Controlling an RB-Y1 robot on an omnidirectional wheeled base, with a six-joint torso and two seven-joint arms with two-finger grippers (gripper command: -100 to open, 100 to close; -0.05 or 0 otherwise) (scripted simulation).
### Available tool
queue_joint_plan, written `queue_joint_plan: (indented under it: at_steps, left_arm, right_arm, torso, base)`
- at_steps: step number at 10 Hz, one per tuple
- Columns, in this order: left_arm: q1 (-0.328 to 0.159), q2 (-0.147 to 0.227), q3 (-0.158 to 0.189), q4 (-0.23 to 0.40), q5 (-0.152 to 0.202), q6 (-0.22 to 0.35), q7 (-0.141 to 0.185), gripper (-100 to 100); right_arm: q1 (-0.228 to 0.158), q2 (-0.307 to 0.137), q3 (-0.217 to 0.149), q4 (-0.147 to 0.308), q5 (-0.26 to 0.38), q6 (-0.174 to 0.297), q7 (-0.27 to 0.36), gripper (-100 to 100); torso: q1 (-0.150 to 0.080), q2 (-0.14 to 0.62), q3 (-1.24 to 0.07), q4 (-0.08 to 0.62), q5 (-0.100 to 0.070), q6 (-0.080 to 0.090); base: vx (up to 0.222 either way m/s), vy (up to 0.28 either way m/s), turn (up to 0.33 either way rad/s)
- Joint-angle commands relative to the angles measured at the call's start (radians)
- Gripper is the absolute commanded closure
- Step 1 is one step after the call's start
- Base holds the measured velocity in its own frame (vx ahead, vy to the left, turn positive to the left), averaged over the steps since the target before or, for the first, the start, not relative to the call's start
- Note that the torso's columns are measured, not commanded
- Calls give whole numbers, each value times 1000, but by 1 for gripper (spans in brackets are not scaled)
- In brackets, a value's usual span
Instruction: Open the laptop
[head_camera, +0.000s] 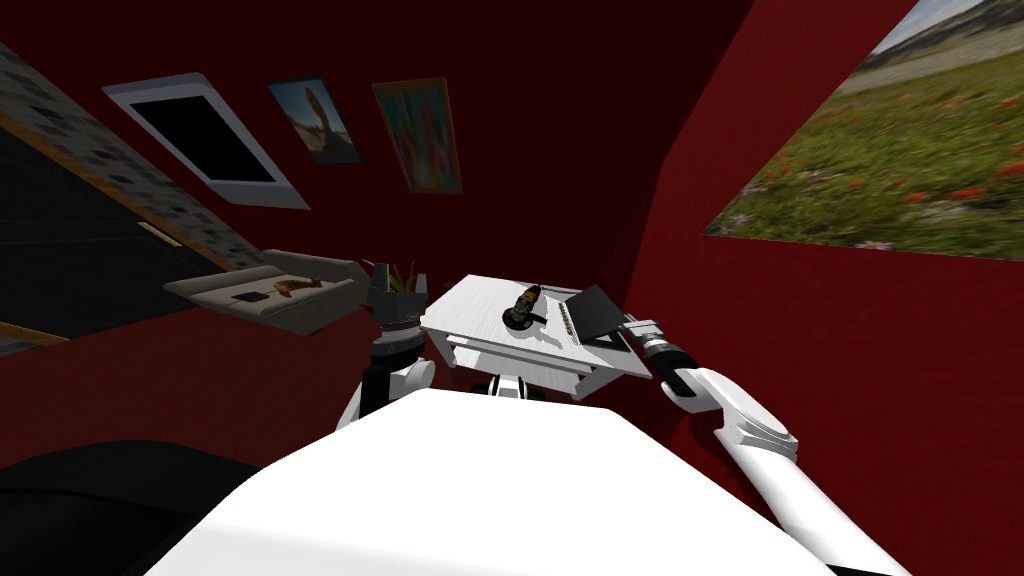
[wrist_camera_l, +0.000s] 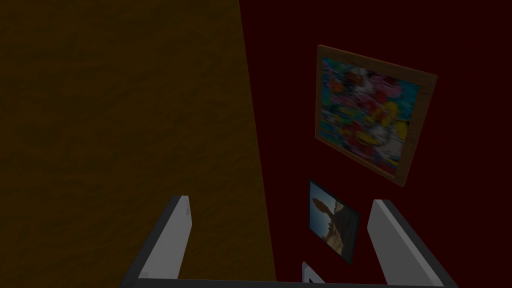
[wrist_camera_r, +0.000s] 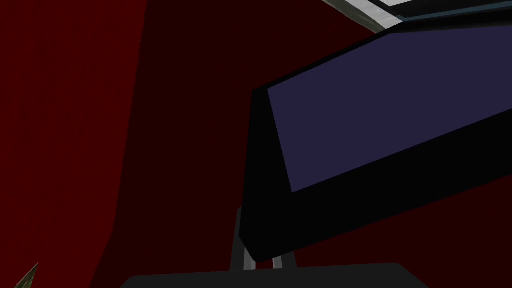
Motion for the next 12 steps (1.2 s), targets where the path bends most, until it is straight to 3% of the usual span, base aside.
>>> queue_joint_plan:
  at_steps: [1, 2, 3, 6, 7, 9, 12]
  left_arm:
    - [0, 0, 0, 0, 0, 0, 0, 0]
    - [0, 0, 0, 0, 0, 0, 0, 0]
    - [0, 0, 0, 0, 0, 0, 0, 0]
    - [0, 0, 0, 0, 0, 0, 0, 0]
    - [0, 0, 0, 0, 0, 0, 0, 0]
    - [0, 0, 0, 0, 0, 0, 0, 0]
    - [0, 0, 0, 0, 0, 0, 0, 0]
  right_arm:
    - [-15, 32, 24, 35, -35, -18, -33, 100]
    - [-19, 17, 10, 40, -34, -16, -33, 100]
    - [-39, 67, 14, 75, -55, -42, -39, 100]
    - [-67, 142, 22, 123, -86, -79, -47, 100]
    - [-51, 86, 17, 107, -93, -61, -74, -100]
    - [-43, 43, 17, 98, -107, -46, -104, -100]
    - [-31, -20, 18, 85, -128, -25, -149, -100]
  torso:
    - [0, 0, 0, 1, 2, 0]
    - [4, -1, -1, 2, 3, -1]
    - [8, 1, -1, 4, 8, 0]
    - [0, 4, 1, 6, 7, 2]
    - [3, 6, 2, 7, 8, 4]
    - [11, 8, 4, 8, 12, 4]
    - [2, 7, 3, 8, 8, 5]
  base:
    - [-31, -88, 15]
    - [-14, -37, -16]
    - [-18, -86, -35]
    - [-16, -125, 12]
    - [-13, -24, 34]
    - [-13, 61, 28]
    - [-14, 43, 23]
